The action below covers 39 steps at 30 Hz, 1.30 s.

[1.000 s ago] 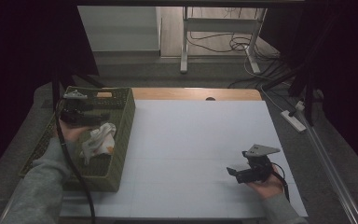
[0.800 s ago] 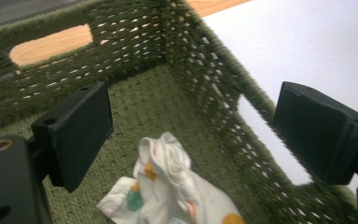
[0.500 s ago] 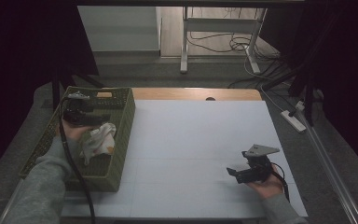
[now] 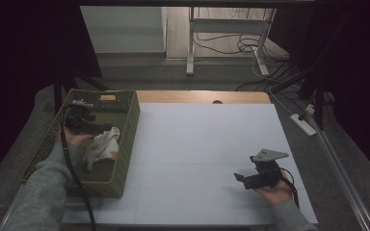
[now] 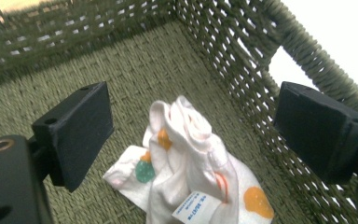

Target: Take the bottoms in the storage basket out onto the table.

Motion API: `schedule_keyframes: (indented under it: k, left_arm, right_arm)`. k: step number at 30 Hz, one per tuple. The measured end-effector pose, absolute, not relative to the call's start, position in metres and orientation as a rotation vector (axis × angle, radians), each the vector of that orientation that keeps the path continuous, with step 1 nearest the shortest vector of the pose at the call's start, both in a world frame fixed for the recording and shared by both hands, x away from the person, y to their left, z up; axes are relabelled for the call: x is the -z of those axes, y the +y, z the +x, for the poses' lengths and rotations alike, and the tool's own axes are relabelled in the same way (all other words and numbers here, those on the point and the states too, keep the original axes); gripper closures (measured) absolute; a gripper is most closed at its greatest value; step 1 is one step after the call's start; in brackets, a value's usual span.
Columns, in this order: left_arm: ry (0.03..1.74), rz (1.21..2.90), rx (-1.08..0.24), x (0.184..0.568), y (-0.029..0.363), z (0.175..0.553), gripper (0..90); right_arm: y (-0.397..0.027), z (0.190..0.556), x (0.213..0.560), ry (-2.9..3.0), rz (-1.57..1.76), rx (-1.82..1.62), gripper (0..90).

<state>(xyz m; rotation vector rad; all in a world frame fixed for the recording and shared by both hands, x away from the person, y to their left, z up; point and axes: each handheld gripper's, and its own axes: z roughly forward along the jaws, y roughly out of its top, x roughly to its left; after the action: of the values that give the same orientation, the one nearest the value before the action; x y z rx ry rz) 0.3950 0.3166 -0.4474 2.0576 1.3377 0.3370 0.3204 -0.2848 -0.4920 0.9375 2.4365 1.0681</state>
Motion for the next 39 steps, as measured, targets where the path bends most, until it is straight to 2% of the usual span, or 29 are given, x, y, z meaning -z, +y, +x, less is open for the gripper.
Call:
schedule_keyframes:
  k: [21, 39]
  left_arm:
    - [1.361, 2.084, -0.263, 0.466, 0.313, 0.395, 12.4]
    - [1.406, 2.171, -0.205, 0.479, 0.311, 0.398, 12.2]
  right_arm:
    - [-0.284, 0.320, 0.492, 2.442, 0.938, -1.059, 7.7]
    - [-0.284, 0.320, 0.493, 2.442, 0.935, -1.053, 7.8]
